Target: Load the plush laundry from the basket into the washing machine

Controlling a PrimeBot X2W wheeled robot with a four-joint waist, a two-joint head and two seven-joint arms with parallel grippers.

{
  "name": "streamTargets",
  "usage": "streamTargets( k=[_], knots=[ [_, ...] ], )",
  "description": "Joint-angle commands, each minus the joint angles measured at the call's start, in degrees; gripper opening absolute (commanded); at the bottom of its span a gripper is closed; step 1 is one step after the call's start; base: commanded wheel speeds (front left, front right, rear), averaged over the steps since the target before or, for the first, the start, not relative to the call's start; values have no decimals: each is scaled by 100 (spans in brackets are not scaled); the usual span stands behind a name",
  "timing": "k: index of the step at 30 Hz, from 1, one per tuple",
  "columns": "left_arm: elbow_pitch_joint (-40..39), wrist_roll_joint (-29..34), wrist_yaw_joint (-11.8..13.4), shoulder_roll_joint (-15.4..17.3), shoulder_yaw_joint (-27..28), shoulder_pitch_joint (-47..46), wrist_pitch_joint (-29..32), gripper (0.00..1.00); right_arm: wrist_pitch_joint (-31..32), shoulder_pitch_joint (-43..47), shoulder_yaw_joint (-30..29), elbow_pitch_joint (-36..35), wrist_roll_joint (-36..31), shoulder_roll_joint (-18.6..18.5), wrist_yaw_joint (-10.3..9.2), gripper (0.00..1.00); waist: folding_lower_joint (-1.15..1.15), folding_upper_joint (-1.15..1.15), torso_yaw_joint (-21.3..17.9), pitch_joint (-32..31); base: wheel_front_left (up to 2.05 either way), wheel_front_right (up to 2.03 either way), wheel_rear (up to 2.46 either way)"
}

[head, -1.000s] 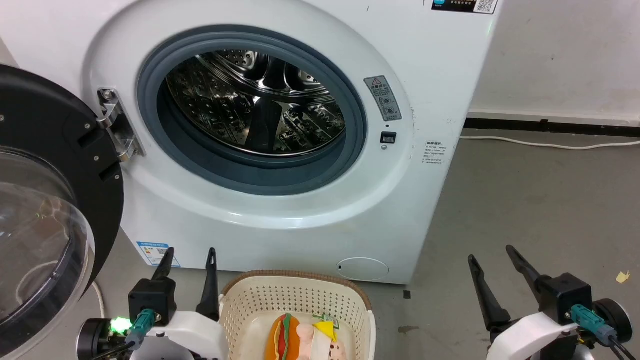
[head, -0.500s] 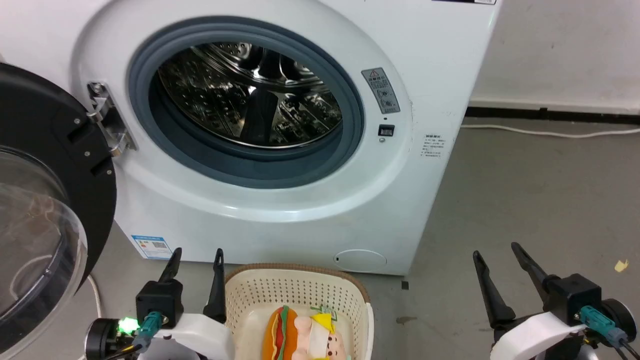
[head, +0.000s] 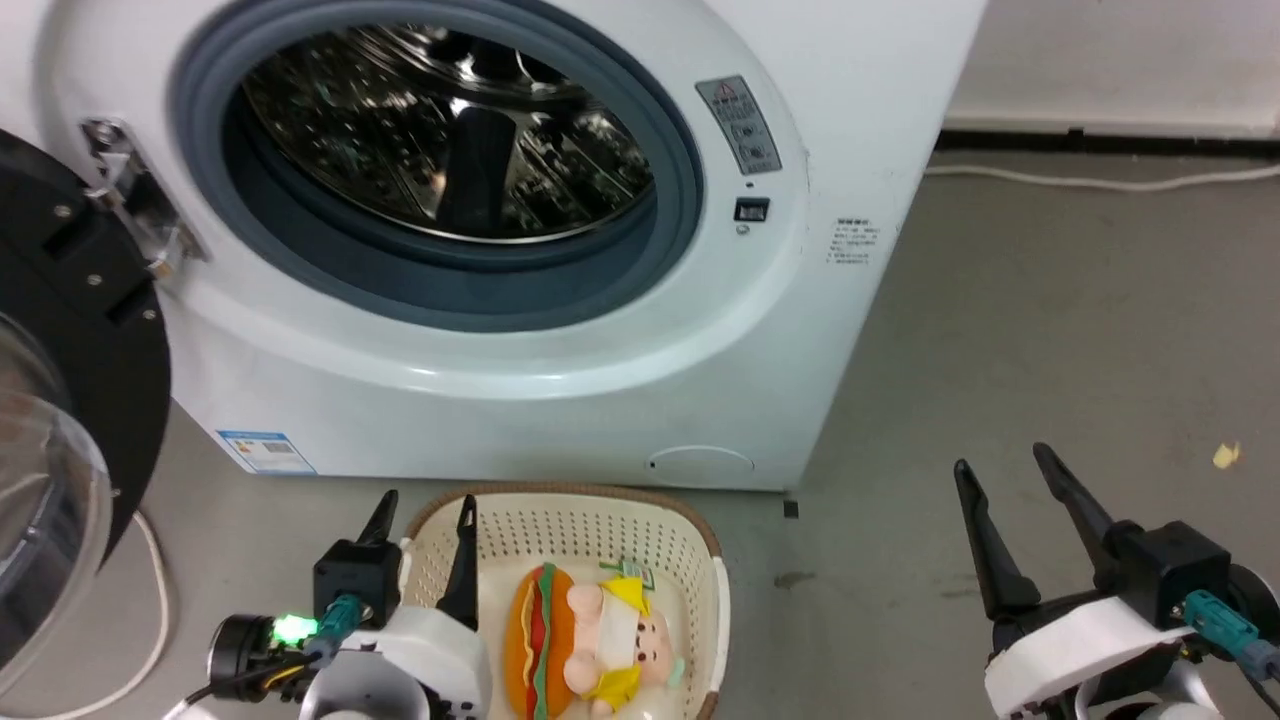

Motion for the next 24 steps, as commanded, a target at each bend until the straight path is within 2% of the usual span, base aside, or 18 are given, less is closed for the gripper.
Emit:
streamTargets(
  k=[1,14,24],
  knots=[
    [113,-8,-37,44,-48,-144,-45,100,-57,-104,-15,-51,54,-2,-1,100,-1,0,-65,116,0,0,0],
    [1383,-29,-132,221,-263,-841,51,100,-224,-317,59,-84,284,-2,-2,100,-1,0,-389,837,0,0,0],
    [2257,-274,-220,388,-245,-1316,219,100,-343,-513,74,-121,494,-2,-2,100,-1,0,-615,1428,0,0,0]
  ],
)
